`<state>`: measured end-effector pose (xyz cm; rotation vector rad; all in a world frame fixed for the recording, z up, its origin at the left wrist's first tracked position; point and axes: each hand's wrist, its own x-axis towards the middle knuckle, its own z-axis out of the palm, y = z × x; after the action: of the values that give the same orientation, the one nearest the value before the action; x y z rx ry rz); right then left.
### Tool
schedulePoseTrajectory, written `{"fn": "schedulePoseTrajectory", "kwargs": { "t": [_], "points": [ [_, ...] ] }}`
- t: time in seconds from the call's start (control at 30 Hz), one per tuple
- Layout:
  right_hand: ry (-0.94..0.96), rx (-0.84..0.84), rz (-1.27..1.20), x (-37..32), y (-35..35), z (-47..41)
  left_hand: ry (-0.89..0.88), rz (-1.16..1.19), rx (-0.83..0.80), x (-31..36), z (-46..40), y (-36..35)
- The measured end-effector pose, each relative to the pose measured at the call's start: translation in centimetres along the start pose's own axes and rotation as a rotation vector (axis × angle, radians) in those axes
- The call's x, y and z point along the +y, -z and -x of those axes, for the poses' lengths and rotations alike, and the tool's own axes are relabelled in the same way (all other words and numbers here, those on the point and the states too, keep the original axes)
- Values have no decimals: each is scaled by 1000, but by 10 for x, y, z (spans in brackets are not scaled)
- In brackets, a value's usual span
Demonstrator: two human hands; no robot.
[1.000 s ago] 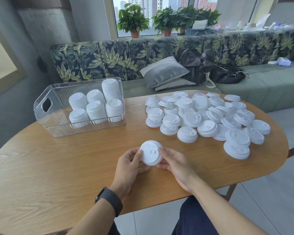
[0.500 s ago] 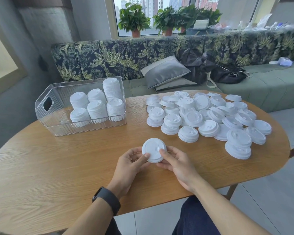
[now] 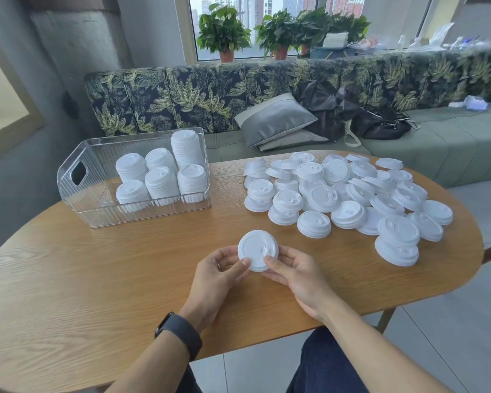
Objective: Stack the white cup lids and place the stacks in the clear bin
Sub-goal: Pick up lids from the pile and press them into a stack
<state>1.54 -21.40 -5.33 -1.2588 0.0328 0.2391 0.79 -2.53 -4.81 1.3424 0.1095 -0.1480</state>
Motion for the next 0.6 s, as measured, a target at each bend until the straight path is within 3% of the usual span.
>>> {"fn": "schedulePoseTrajectory", "kwargs": {
  "t": [0.3,0.4,0.5,0.6],
  "points": [
    [-8,17,18,-7,-4,2,7,-63,65,2,-7,-5],
    [83,283,16,-5,3,-8,14,-24,128,1,-15,-6],
    [226,581,388,-3,22,-20,16,11,166,0,-24,-9],
    [275,735,659,-5,41,-33,15,4,180,-2,-33,-11]
  ]
}}
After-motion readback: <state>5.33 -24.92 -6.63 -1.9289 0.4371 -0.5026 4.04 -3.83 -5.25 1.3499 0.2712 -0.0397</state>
